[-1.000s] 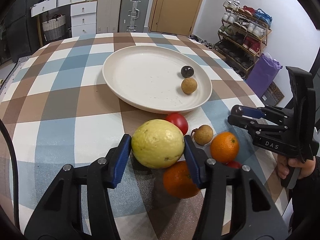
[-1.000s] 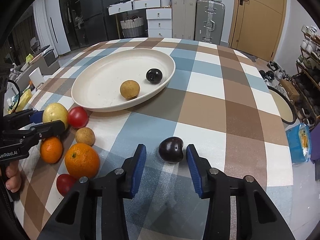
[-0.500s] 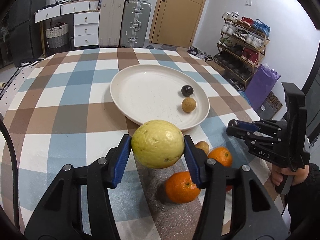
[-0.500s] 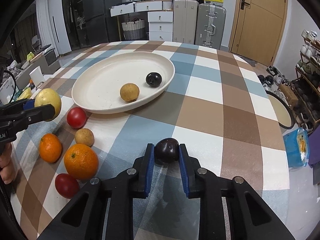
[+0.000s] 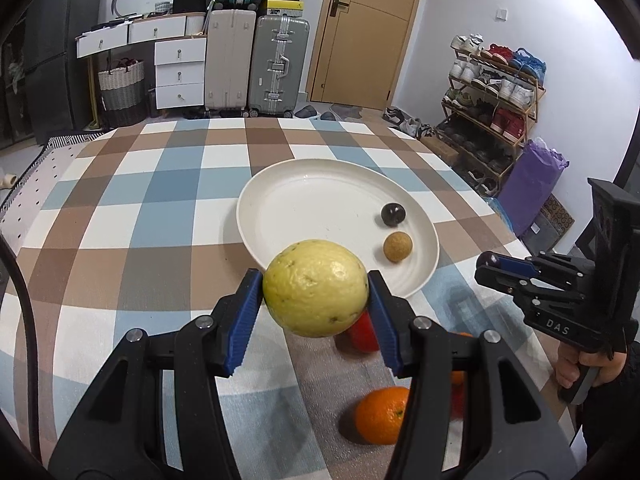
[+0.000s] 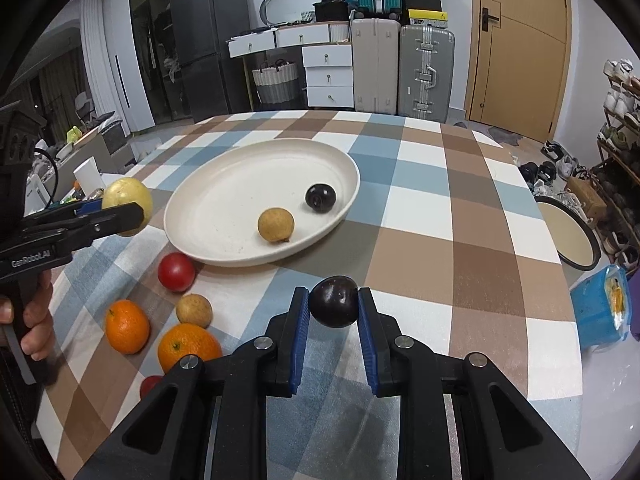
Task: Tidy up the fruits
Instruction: 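Carry the pear with the left and the plum with the right into the plate, release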
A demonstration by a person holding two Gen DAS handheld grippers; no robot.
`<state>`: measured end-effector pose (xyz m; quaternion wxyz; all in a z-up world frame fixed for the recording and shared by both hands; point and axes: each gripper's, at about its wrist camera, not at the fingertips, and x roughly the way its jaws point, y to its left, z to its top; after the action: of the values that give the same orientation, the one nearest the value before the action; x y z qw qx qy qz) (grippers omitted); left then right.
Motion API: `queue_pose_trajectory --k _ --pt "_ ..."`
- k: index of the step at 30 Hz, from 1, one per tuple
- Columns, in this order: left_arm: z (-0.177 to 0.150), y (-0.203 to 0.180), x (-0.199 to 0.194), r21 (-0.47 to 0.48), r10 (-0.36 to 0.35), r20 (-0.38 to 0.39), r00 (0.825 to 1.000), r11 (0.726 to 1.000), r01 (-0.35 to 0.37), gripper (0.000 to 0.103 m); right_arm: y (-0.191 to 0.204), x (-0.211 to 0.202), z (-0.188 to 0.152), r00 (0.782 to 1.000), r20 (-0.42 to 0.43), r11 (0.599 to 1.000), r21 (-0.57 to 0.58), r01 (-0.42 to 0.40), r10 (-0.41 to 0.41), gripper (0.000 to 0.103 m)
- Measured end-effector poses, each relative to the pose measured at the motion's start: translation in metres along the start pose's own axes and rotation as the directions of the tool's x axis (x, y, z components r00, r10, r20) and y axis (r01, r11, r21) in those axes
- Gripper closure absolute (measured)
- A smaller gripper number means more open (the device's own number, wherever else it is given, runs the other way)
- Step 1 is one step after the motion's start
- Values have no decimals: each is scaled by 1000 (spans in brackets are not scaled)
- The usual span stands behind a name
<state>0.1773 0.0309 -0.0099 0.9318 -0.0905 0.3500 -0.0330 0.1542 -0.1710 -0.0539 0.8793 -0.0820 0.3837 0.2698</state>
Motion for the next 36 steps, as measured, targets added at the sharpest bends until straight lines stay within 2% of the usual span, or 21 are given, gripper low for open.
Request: queue_pose_trajectory --k 10,21,36 --pt "19 10 14 -36 8 27 1000 999 -7 53 13 -8 25 997 70 999 -26 -36 38 79" --pt "33 15 41 -42 18 17 1000 999 -18 53 20 17 51 990 101 995 -37 -91 94 79" --pt "30 15 64 -20 34 -9 999 999 -34 53 13 44 52 987 97 992 -20 -124 126 78"
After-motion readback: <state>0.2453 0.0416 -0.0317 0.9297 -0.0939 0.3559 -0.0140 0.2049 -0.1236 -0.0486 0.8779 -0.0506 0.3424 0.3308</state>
